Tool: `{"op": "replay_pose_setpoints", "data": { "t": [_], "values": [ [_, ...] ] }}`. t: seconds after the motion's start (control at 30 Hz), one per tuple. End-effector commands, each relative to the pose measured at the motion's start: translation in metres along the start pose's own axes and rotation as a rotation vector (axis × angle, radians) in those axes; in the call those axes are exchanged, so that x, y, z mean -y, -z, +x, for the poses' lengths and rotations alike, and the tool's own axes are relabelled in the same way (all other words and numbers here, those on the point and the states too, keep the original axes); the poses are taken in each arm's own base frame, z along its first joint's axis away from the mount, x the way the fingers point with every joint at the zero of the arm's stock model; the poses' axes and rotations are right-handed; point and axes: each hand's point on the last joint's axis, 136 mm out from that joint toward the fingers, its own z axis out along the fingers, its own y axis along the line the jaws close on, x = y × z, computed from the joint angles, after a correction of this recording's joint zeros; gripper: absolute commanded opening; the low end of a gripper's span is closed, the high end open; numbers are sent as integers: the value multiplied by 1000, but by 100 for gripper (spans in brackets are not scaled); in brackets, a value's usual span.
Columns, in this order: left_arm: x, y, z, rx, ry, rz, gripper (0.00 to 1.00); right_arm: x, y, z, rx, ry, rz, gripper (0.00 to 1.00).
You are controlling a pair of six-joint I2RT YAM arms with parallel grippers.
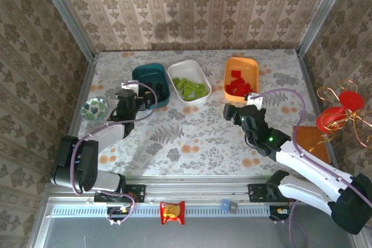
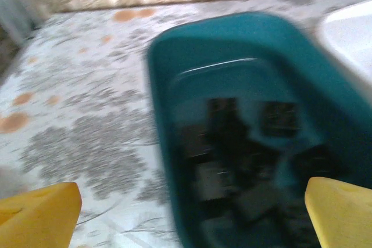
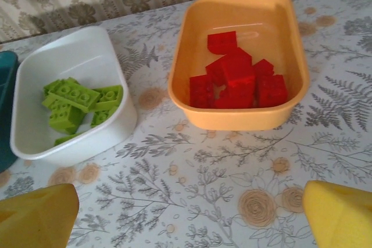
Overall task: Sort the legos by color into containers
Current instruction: Reset both arms
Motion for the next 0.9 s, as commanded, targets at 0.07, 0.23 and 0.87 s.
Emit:
{"op": "replay_pose_setpoints", "data": {
  "t": [0.07,0.23,0.87],
  "values": [
    [-33,0,-27,88,-128,-135,100,27,2,-26,98,-23,108,100],
    [-57,-8,-2,-12,-163,-199,100,47,2,-24,113,-56,146,100],
    [-60,-15,42,81,-18,-24,100,88,-13,-22,228,17,142,100]
  ]
}}
